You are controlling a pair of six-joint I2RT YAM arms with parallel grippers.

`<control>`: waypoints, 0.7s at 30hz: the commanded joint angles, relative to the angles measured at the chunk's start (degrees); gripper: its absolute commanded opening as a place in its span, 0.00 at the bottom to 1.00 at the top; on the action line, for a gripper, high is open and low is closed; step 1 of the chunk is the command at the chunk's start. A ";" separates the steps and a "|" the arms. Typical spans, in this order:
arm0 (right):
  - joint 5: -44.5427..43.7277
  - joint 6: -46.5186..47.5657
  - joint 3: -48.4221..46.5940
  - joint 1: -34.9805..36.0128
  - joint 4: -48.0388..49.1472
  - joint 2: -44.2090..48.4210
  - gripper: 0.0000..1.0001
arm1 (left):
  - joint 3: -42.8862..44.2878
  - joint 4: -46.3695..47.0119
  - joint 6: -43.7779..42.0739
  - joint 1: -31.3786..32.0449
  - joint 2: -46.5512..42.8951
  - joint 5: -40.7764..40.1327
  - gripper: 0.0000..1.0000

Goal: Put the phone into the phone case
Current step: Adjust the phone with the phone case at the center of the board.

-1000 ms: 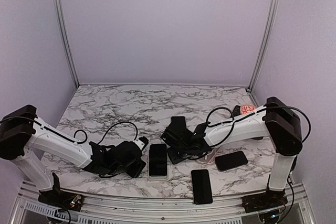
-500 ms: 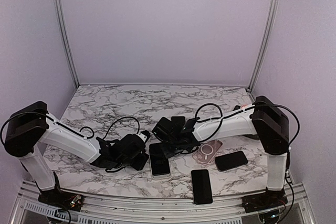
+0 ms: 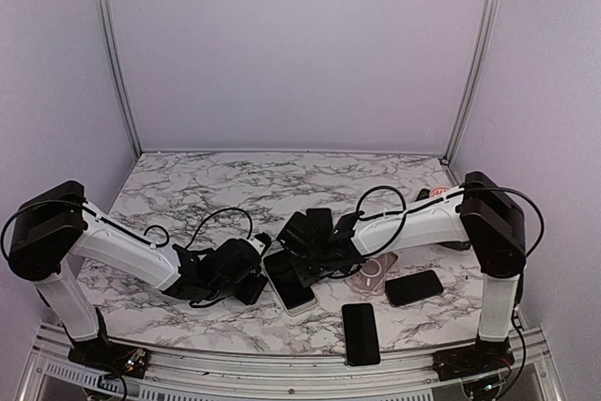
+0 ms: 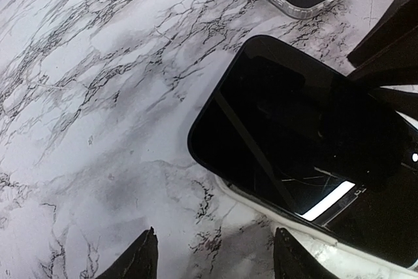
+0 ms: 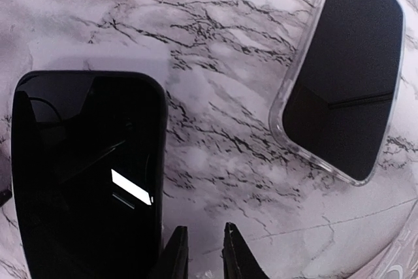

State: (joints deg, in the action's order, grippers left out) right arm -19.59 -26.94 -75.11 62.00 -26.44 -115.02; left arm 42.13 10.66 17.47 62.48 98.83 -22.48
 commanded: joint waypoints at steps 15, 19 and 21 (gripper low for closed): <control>16.49 -1.78 25.03 6.94 13.45 27.86 0.17 | 14.82 -13.65 -6.83 -10.46 0.38 7.96 0.66; 13.37 -6.57 24.32 10.98 9.87 23.58 0.11 | 19.97 -15.92 -9.16 -11.98 6.20 7.81 0.62; 13.46 -7.79 24.31 11.88 9.68 21.77 0.09 | 21.14 -16.23 -10.27 -12.03 7.89 8.21 0.62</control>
State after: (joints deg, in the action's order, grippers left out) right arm -4.80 -28.51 -50.33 72.03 -14.48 -90.24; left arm 60.97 -0.58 10.79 51.18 103.13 -15.31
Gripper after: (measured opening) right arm 0.103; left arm 0.621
